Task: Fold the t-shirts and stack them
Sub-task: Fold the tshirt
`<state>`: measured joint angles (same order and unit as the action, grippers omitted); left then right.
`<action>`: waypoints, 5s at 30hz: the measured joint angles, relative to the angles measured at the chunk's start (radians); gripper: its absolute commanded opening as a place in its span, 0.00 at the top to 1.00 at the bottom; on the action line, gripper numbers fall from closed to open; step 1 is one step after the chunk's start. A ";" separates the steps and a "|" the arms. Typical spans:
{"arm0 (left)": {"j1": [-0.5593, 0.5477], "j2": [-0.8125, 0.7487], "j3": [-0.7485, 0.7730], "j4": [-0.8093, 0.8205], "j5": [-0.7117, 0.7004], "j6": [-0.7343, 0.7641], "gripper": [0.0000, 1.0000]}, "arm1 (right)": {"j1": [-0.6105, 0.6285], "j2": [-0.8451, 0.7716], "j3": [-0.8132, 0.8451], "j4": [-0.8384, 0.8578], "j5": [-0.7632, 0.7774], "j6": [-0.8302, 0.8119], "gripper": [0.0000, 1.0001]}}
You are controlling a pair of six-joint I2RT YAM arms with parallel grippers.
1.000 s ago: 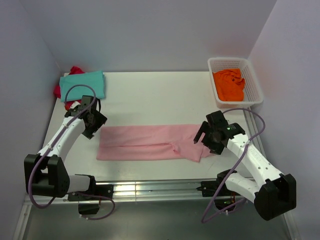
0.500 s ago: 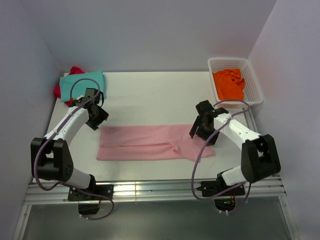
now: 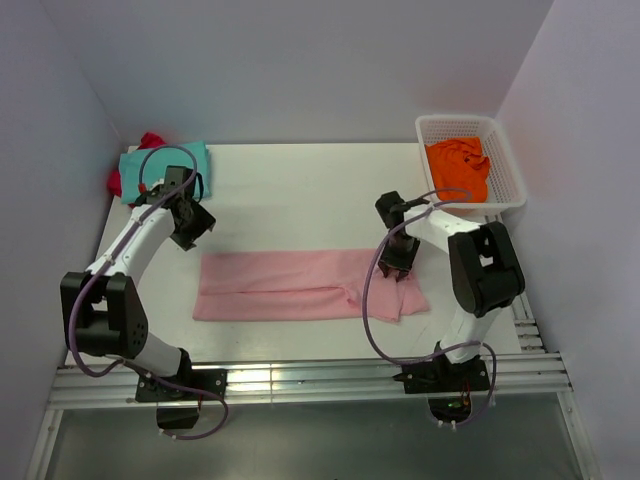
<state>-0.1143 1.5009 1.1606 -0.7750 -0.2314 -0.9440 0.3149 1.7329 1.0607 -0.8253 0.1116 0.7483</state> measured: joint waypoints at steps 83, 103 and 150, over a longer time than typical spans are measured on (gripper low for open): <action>0.132 -0.139 0.031 -0.106 0.101 0.071 0.43 | 0.544 0.391 0.494 0.307 -0.314 0.119 0.37; 0.132 -0.139 0.020 -0.103 0.096 0.094 0.42 | 0.489 0.347 0.383 0.332 -0.284 0.123 0.99; -0.494 -0.297 -0.502 0.144 0.132 -0.109 0.44 | 0.393 -0.235 -0.204 0.229 -0.208 0.114 0.41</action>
<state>-0.6079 1.2041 0.6582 -0.6312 -0.0998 -1.0534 0.7078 1.4982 0.8562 -0.5964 -0.0967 0.8623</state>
